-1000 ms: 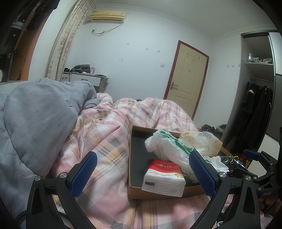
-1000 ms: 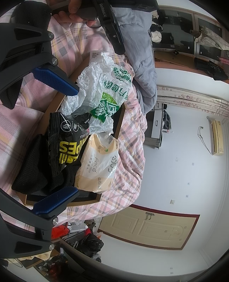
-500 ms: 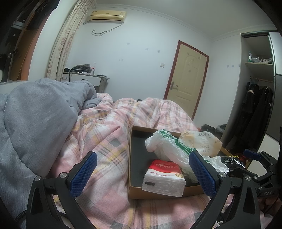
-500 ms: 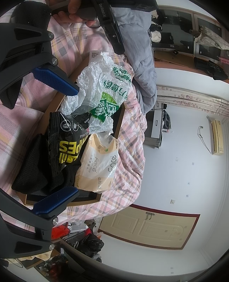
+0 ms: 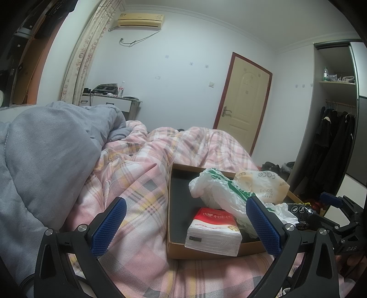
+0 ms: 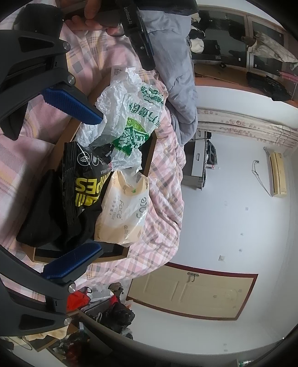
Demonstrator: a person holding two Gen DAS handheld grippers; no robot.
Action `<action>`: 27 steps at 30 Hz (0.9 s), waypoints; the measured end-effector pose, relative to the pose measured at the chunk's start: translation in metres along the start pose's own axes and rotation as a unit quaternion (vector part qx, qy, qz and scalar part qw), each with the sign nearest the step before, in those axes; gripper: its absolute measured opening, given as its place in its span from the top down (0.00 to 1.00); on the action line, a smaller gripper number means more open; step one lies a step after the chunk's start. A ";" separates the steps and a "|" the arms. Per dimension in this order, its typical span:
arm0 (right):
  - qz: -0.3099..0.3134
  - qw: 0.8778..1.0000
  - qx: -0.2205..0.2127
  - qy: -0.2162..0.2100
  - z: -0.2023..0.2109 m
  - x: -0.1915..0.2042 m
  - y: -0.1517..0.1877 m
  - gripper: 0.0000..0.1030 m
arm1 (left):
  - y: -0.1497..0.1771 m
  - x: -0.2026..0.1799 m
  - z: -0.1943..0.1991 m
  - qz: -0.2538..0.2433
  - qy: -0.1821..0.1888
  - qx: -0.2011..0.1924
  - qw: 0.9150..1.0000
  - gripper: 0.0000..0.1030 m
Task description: Organize soft objects
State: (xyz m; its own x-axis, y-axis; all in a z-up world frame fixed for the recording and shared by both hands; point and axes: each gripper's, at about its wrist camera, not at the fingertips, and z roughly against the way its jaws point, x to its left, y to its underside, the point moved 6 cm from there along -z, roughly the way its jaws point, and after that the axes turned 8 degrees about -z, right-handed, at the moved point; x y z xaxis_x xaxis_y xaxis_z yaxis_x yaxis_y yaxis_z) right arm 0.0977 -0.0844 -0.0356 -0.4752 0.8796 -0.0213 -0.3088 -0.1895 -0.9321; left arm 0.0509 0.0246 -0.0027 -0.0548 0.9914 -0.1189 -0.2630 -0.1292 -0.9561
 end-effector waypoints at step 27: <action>0.003 1.000 0.001 0.000 0.001 -0.001 0.000 0.01 | 0.000 0.000 0.000 0.000 0.001 0.001 1.000 0.00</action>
State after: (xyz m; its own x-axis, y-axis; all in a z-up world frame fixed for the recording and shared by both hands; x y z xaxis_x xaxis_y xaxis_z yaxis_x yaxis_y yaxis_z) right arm 0.0973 -0.0857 -0.0356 -0.4772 0.8784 -0.0260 -0.3080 -0.1948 -0.9312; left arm 0.0513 0.0244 -0.0026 -0.0524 0.9915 -0.1190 -0.2650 -0.1287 -0.9556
